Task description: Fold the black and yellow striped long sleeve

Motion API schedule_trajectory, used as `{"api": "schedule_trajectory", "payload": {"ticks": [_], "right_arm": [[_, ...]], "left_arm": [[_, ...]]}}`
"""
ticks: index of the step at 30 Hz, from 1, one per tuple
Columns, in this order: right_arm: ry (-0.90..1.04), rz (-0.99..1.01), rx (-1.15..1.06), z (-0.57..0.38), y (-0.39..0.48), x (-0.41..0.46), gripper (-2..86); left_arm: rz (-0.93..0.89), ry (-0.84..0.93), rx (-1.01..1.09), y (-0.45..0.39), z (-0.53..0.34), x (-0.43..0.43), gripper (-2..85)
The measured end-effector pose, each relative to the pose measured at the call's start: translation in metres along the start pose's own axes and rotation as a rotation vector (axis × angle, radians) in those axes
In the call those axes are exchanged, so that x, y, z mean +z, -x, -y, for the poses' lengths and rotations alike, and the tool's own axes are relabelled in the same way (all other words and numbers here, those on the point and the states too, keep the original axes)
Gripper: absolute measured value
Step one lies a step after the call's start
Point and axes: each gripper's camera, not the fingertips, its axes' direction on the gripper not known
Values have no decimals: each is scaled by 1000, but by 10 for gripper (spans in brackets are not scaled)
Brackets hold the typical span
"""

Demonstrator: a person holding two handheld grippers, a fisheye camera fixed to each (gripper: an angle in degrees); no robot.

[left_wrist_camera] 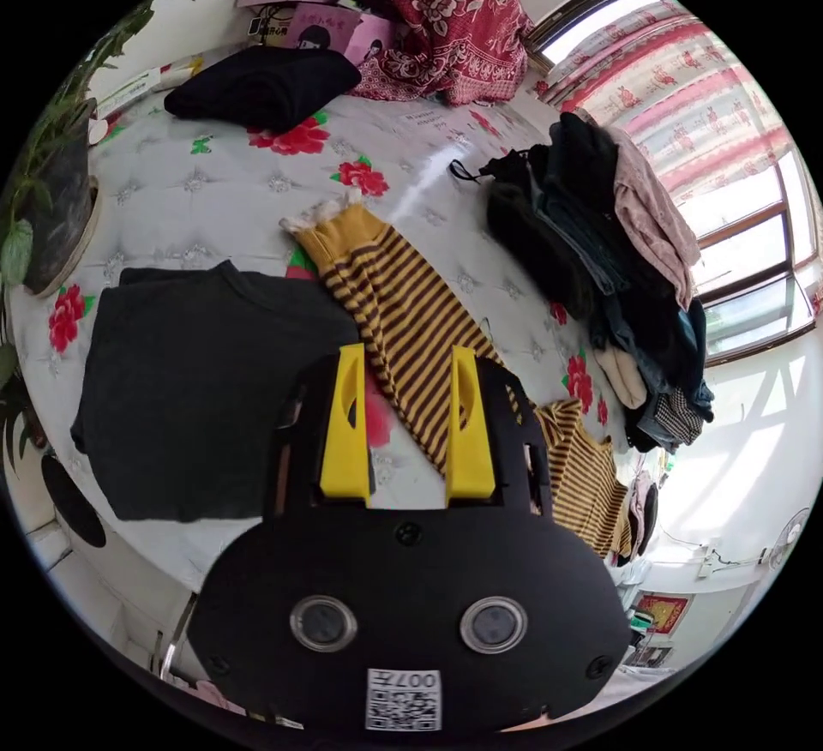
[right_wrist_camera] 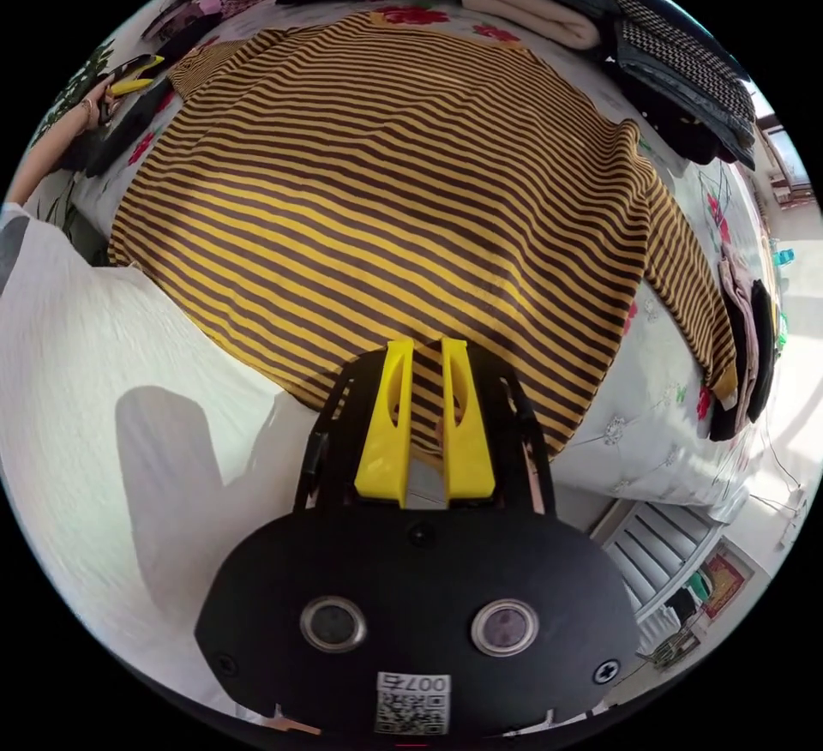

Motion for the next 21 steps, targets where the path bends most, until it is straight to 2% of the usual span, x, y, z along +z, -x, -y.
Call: {"api": "schedule_trajectory", "payload": {"ticks": [4,8,11,12,14,16,17,18,21], "right_arm": [[52,15,78,13,-2,0,77],[96,-10,93,23,0,2,81],[122,11,140,27,-5,3,82],[128,25,168,28,-9,4,82],[131,36,188,28,-13,5,82],[133,36,185,26,-15,6,81],[133,33,179,25,-16,7,81],[133,34,182,23,-17,8,79],[122,48,211,16,-24,11,75]], "left_arm": [[55,14,-16,12,43,21,150],[138,101,-46,26,71,60,146],[250,105,-40,27,77,74,102],[331,113,-10,21,76,78,80],[365,110,82,13,74,83,31],[282,103,69,16,71,81,4],[186,54,15,25,67,70,-1],[49,-41,-44,35,60,50,-5],[-81,-277,-120,51,33,-13,-8]]}}
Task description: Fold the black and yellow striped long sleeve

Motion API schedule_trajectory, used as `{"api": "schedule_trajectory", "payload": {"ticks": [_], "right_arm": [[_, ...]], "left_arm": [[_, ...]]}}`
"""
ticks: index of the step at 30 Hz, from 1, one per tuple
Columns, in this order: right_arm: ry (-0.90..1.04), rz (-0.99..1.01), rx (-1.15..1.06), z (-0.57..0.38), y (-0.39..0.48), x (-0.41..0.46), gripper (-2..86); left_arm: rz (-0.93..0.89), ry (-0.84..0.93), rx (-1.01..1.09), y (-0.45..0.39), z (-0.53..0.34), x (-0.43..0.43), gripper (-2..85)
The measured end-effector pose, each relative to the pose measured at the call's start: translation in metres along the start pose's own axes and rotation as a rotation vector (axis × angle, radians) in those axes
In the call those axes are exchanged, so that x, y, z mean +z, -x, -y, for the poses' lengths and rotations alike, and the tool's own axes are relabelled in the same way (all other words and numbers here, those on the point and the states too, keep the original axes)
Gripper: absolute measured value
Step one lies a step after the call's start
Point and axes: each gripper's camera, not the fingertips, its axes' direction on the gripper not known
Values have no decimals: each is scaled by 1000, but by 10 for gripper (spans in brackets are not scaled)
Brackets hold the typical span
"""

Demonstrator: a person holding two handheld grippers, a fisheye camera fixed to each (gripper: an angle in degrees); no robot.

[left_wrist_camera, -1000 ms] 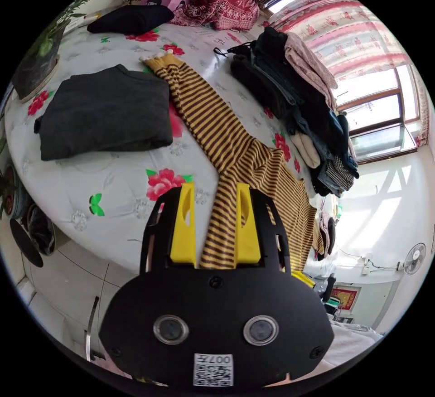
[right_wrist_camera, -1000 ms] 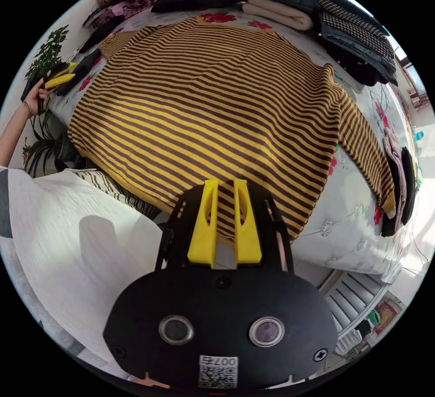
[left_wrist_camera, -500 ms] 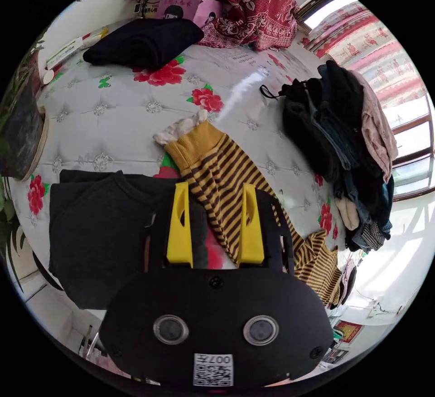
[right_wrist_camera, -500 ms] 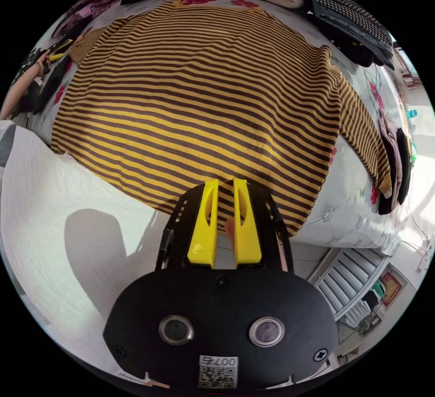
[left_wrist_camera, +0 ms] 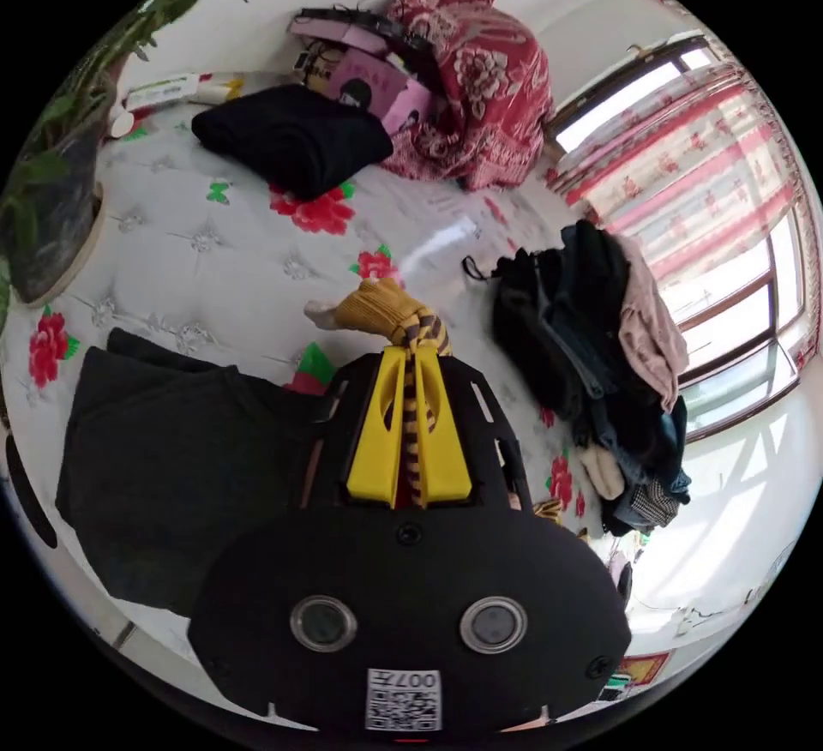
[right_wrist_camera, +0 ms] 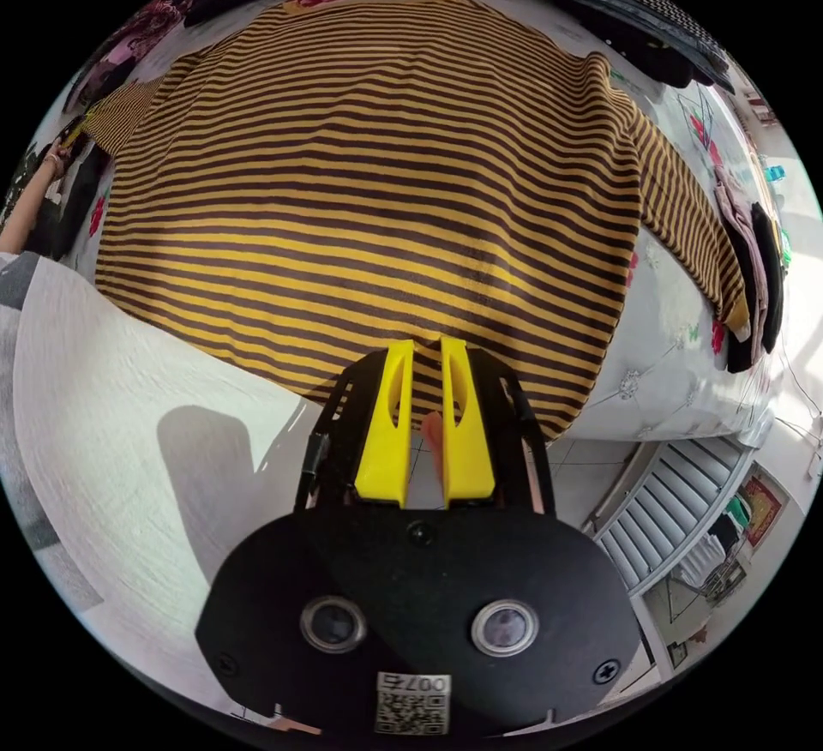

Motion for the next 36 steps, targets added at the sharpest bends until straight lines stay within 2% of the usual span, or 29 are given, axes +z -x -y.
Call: {"api": "schedule_trajectory", "payload": {"ticks": [3,7,10,13,15,16,18,19,21,24,27,32,36], "right_arm": [[-29,65,33,-8,-15,2,67],[-139,212,74,-24,-41,-6,59],[-223,288,98,-35,-60,-17,55],[-337,328,110,-47,-79,-30,55],[-431,375,148,-58,-98,-39,56],[-458,390,162,-61,-103,-41,57],[-566,460,227,-80,-124,-44,58],[-589,478,247,-85,-130,-43,59],[-653,534,322,-105,-152,-35,63],[-667,585,408,-128,-179,-16,70],[-667,609,442,-144,-197,1,77],[-611,558,348,-129,-198,16,82],[-576,527,197,-94,-182,19,87]], "left_arm": [[24,-163,-41,19,-17,-63,-9],[52,-201,-193,59,-54,-90,-9],[5,-171,-74,27,-74,-92,-8],[-84,-148,243,-73,-96,-89,-7],[-228,-103,579,-179,-145,-88,-3],[-269,-87,666,-205,-163,-88,-1],[-430,-11,957,-293,-254,-85,22],[-471,24,1011,-310,-279,-81,30],[-537,224,1170,-356,-382,-53,90],[-457,469,1222,-360,-490,-10,106],[-297,574,1212,-325,-549,7,95],[-59,649,1038,-255,-546,23,85],[61,597,846,-222,-514,33,79]]}}
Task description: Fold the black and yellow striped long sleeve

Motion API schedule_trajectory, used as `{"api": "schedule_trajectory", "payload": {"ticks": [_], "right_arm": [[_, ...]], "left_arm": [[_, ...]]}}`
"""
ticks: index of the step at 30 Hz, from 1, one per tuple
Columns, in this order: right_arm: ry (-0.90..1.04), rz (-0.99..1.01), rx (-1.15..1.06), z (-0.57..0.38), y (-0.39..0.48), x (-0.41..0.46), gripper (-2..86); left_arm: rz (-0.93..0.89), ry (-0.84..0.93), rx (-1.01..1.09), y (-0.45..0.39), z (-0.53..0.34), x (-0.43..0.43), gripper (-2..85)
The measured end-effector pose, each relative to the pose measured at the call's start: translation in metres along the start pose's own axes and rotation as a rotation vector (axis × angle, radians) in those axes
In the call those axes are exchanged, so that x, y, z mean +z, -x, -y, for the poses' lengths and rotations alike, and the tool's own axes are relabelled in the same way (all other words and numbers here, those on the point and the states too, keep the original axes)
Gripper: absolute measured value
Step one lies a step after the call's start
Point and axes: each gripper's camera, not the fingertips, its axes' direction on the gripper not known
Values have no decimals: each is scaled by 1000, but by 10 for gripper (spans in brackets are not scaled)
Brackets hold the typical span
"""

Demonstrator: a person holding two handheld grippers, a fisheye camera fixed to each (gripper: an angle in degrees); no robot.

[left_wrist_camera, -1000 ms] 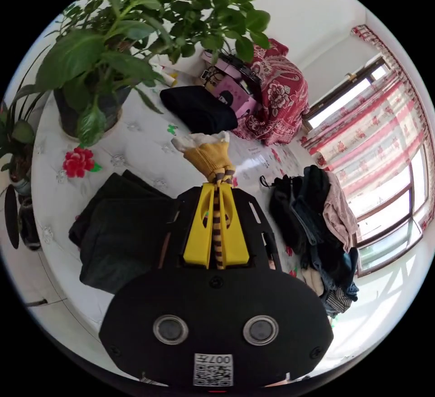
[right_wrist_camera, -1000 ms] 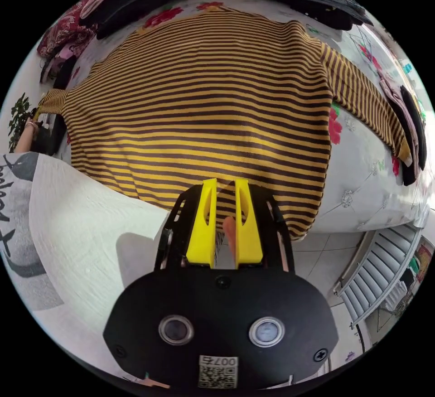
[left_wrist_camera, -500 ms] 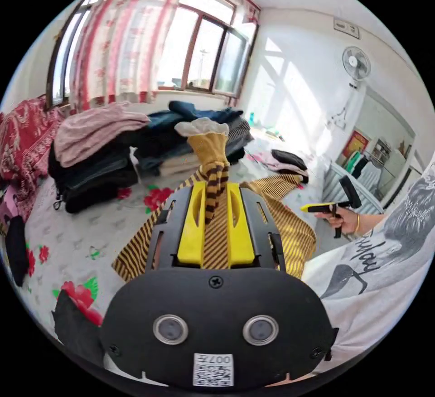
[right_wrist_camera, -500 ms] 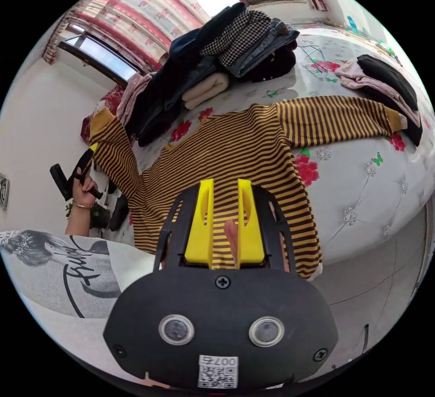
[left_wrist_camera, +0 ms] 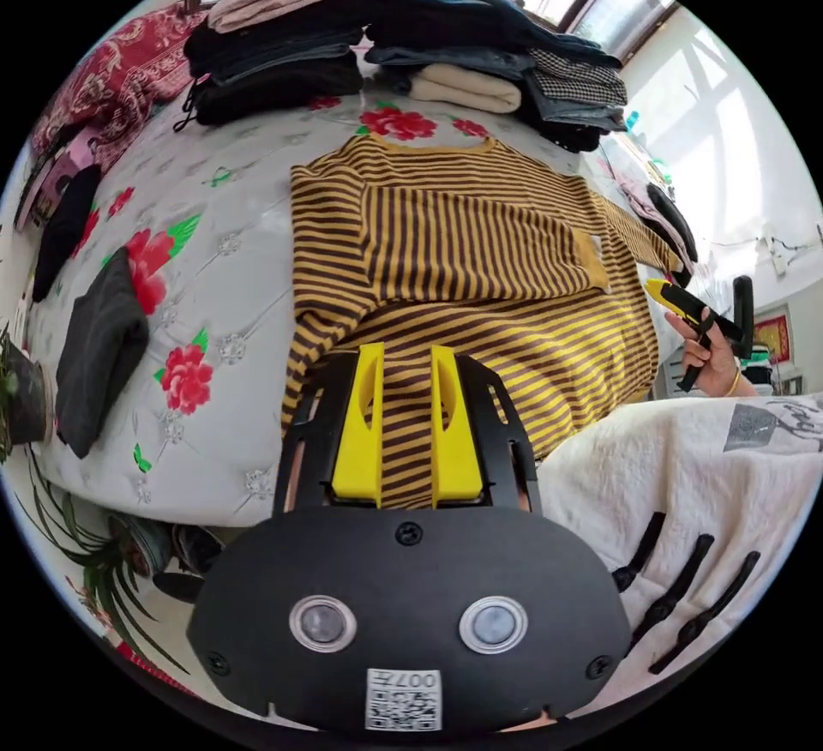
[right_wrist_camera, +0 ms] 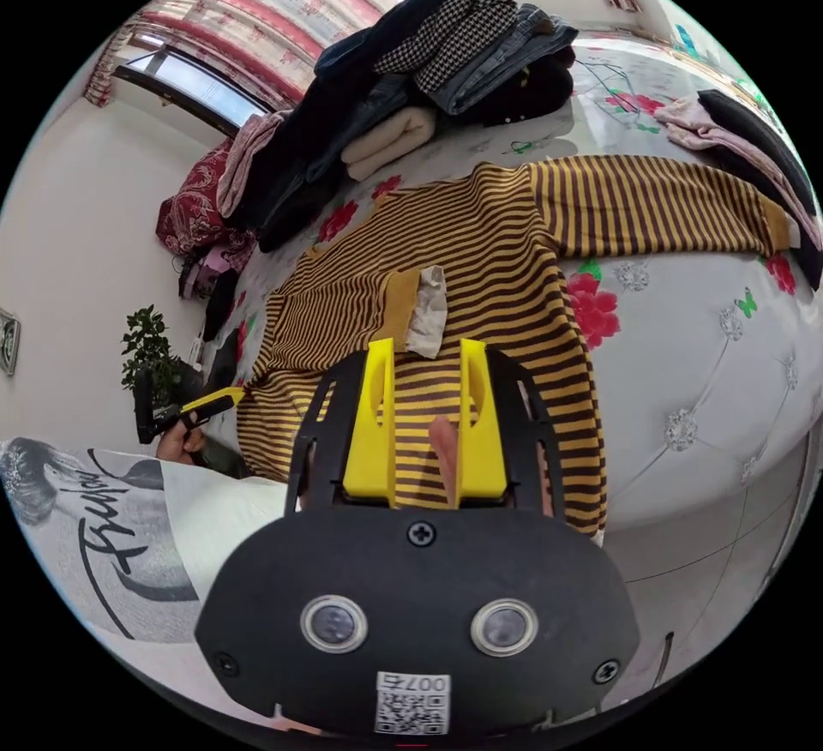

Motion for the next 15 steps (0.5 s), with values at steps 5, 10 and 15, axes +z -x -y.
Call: {"api": "schedule_trajectory", "payload": {"ticks": [5,10,15], "right_arm": [[-91,-34,100,17,-42,-17,90],[-323,-75,465,13,-163,-86,87],[-541,-121,737,0,-261,-136,85]], "left_arm": [[-24,36,-183,17,0,20,73],[-48,62,-296,16,-13,36,63],[-44,46,-422,17,-20,37,61]]}}
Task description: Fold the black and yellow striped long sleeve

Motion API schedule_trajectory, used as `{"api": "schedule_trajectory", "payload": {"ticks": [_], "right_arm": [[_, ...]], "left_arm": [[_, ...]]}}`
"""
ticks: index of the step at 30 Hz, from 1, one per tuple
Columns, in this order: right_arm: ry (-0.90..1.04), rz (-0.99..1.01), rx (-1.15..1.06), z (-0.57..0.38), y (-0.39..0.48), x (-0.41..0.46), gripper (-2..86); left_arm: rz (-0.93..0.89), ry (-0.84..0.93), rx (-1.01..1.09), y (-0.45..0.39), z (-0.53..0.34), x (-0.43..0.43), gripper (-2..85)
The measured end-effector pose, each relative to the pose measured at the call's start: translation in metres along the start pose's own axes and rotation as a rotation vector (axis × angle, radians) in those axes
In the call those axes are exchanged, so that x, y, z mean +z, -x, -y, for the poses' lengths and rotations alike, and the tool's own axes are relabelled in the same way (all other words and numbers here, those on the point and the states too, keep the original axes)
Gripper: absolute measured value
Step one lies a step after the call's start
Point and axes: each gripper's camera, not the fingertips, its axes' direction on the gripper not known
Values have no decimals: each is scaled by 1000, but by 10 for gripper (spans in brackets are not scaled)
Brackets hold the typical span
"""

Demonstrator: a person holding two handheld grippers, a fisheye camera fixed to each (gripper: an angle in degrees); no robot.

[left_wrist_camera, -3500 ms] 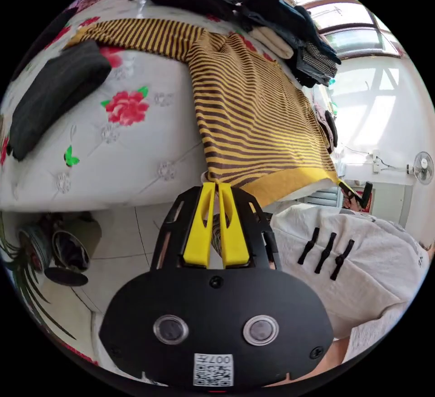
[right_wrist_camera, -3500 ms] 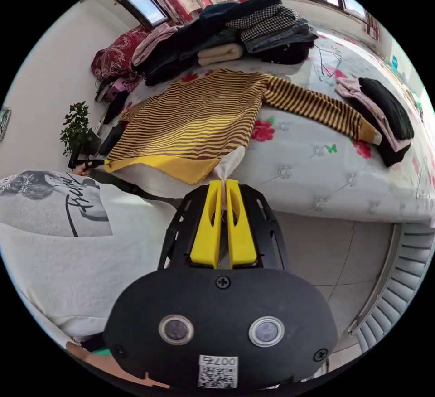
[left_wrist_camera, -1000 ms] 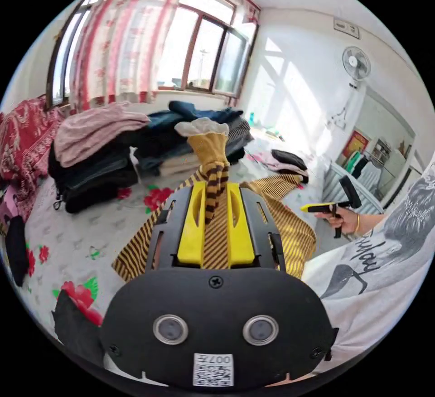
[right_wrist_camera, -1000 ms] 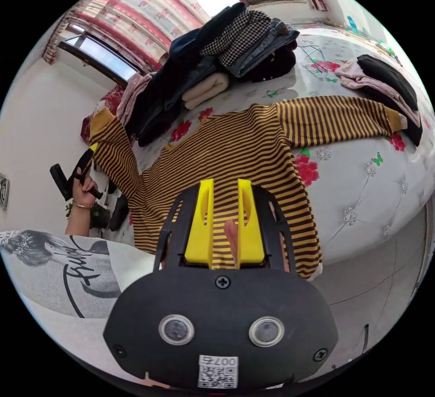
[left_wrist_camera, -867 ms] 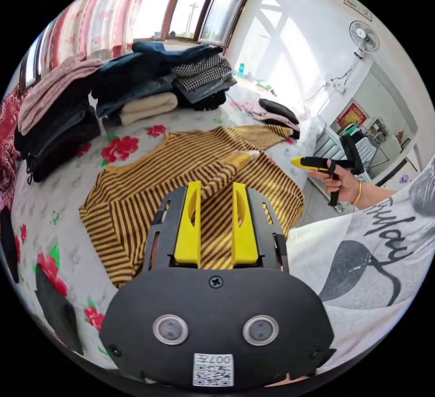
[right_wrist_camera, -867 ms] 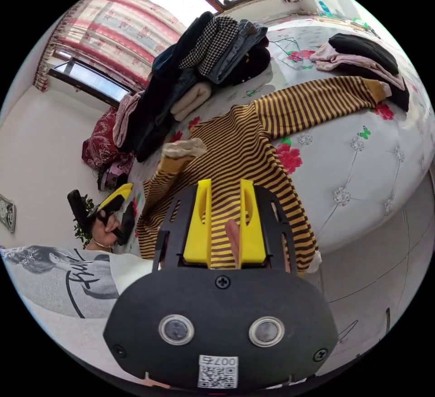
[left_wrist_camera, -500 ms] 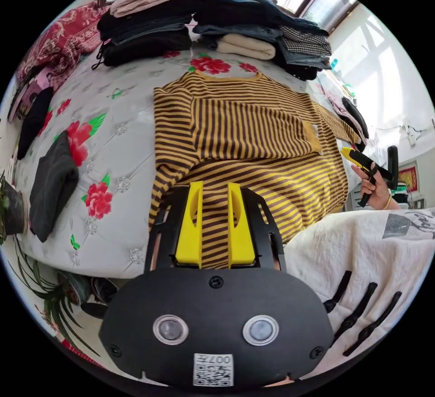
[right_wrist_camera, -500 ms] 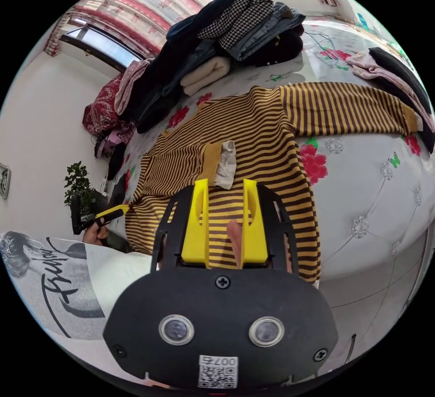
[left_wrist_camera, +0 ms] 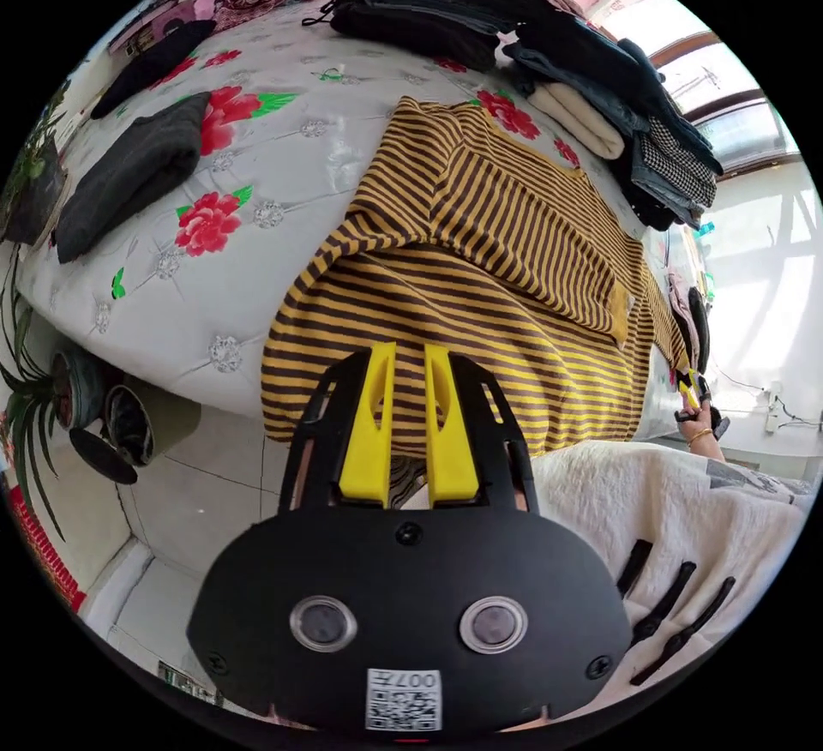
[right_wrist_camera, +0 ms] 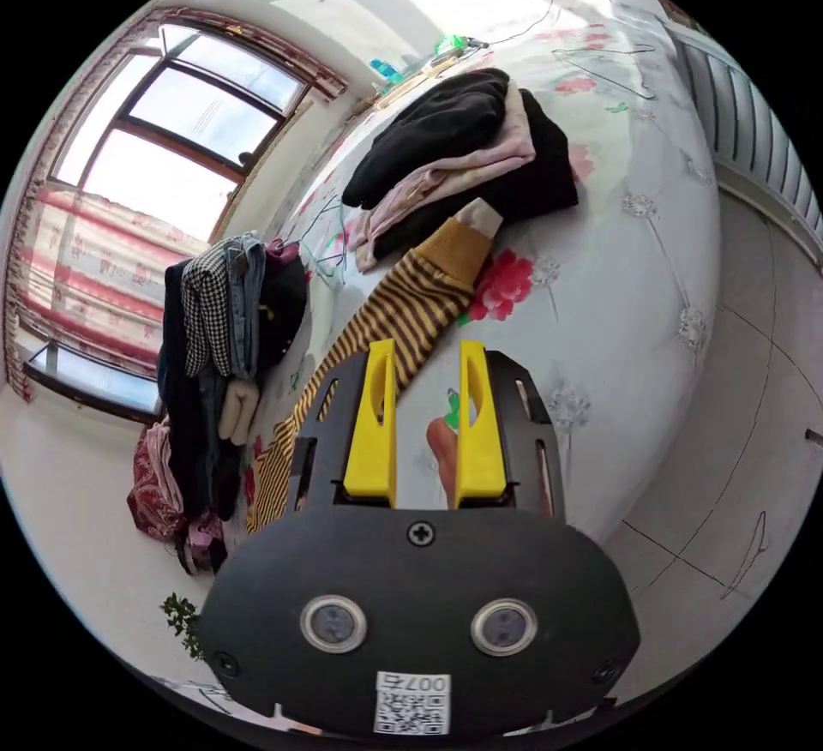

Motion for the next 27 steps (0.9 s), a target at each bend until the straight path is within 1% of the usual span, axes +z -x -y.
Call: {"api": "schedule_trajectory", "payload": {"ticks": [5,10,13,14,16,18,19,20,21,22,24,25,27], "right_arm": [[-31,23,121,29,-36,21,84],[-93,41,159,38,-43,40,58],[-25,96,187,47,-36,51,31],[0,136,154,50,-25,53,23],[18,203,53,53,5,52,15],[35,320,-163,45,69,43,11],[38,345,-236,39,89,40,10],[50,403,-395,21,134,31,9],[64,466,-559,-5,178,21,8],[69,500,-641,-20,199,15,8],[102,657,-936,-98,270,-9,10],[125,701,-990,-119,283,-13,11],[285,862,-1116,-206,319,-14,16]], "left_arm": [[-5,-6,-121,3,-1,1,57],[14,7,-220,8,-9,2,53],[20,10,-262,13,-14,2,53],[27,7,-272,16,-15,0,53],[34,3,-286,22,-17,-1,52],[39,-3,-302,33,-19,-4,52],[39,-6,-306,36,-19,-5,52],[37,-15,-314,42,-21,-7,52],[34,-22,-324,50,-22,-9,52],[31,-25,-331,54,-23,-10,52],[11,-48,-358,71,-27,-14,51],[5,-53,-364,76,-28,-15,51],[-14,-62,-381,94,-33,-18,53]]}}
